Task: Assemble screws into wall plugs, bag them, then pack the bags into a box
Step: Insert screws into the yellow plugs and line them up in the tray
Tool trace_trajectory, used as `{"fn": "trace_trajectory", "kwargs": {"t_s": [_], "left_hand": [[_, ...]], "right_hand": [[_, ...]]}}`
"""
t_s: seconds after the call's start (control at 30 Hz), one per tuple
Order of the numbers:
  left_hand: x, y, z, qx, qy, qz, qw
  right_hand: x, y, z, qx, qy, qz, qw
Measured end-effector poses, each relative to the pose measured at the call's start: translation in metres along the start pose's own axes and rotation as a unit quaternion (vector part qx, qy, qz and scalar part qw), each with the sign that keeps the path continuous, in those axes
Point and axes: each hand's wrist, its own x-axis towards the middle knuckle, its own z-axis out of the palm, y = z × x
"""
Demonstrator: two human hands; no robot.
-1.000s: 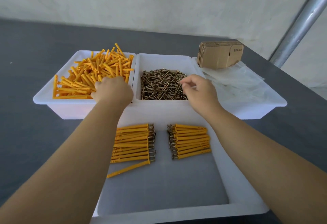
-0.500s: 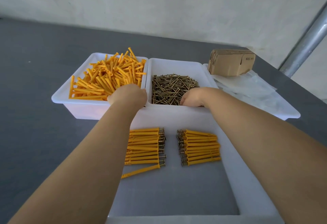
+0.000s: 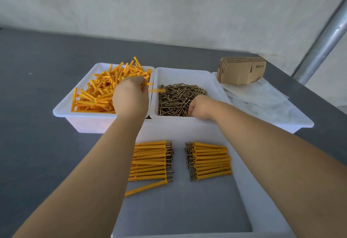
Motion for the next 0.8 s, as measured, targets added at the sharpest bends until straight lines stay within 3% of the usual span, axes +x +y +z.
{"fn": "trace_trajectory", "kwargs": {"t_s": [0.13, 0.2, 0.27, 0.33, 0.4, 0.5, 0.6, 0.7, 0.8], "left_hand": [[0.001, -0.002, 0.0, -0.004, 0.046, -0.002, 0.999], [0.001, 0.004, -0.002, -0.063, 0.089, 0.008, 0.994], [0.0, 0.011, -0.005, -0.138, 0.112, 0.022, 0.984], [-0.003, 0.017, -0.007, -0.196, 0.099, 0.042, 0.975], [-0.008, 0.024, -0.007, -0.251, 0.052, 0.046, 0.966], [-0.02, 0.039, -0.005, -0.373, -0.09, -0.005, 0.924], [-0.032, 0.05, -0.001, -0.438, -0.27, -0.05, 0.856], [-0.04, 0.055, 0.005, -0.387, -0.366, -0.016, 0.846], [-0.045, 0.057, 0.006, -0.36, -0.394, -0.01, 0.846]], "right_hand": [[0.0, 0.001, -0.003, 0.013, 0.011, -0.022, 1.0], [0.003, 0.002, 0.0, 0.012, 0.024, -0.039, 0.999], [0.006, 0.005, 0.007, 0.074, 0.136, -0.058, 0.986], [0.005, 0.011, 0.012, 0.204, 0.29, -0.051, 0.934], [0.0, 0.016, 0.01, 0.312, 0.372, -0.032, 0.874], [-0.019, 0.02, 0.0, 0.519, 0.359, -0.005, 0.776], [-0.047, 0.026, -0.003, 0.691, 0.256, -0.017, 0.676], [-0.069, 0.034, 0.011, 0.708, 0.202, -0.047, 0.676], [-0.08, 0.037, 0.017, 0.629, 0.209, -0.094, 0.743]]}}
